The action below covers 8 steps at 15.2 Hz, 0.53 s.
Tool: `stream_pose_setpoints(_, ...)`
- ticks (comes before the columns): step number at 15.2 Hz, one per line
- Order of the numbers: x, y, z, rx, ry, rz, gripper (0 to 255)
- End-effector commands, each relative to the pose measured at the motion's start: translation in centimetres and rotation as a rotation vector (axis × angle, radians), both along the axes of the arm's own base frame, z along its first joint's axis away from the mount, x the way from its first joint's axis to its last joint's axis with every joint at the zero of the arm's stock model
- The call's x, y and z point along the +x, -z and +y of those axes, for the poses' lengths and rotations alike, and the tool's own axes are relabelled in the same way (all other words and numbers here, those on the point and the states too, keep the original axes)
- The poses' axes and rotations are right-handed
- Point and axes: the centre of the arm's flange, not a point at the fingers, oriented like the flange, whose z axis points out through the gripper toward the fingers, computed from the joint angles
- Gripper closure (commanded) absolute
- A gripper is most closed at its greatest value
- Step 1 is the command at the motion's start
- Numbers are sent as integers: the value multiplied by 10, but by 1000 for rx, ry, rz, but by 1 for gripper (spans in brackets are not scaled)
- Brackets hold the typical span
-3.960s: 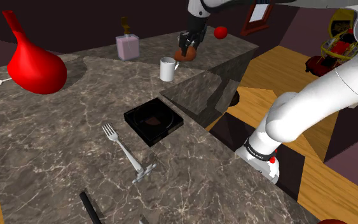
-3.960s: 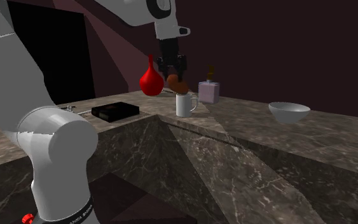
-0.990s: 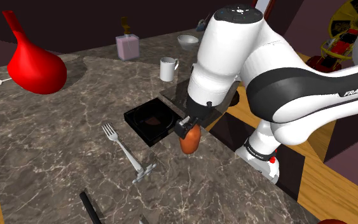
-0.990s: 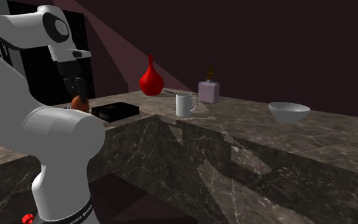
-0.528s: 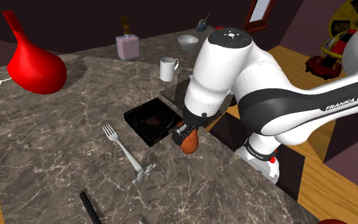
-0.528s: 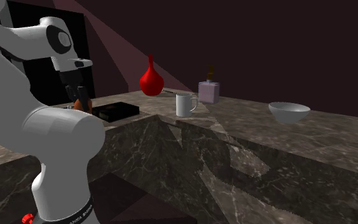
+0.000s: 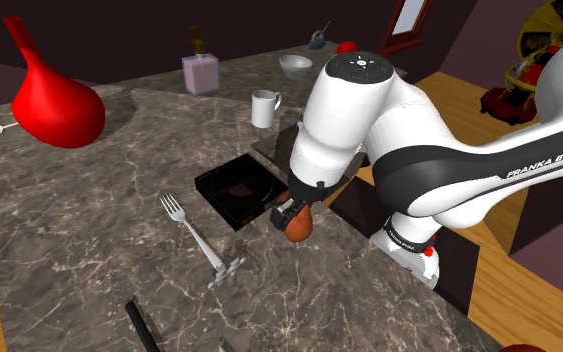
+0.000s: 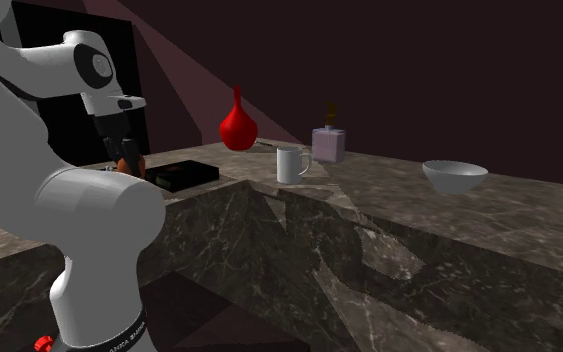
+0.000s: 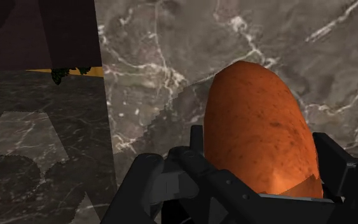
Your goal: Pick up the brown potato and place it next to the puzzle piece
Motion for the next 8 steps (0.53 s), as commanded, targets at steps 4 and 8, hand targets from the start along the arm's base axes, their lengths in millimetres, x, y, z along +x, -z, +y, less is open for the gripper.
stream_pose_setpoints(4, -1, 3, 0, -4, -1, 6, 0)
stream_pose_setpoints(8, -4, -23, 2, -4, -1, 7, 0)
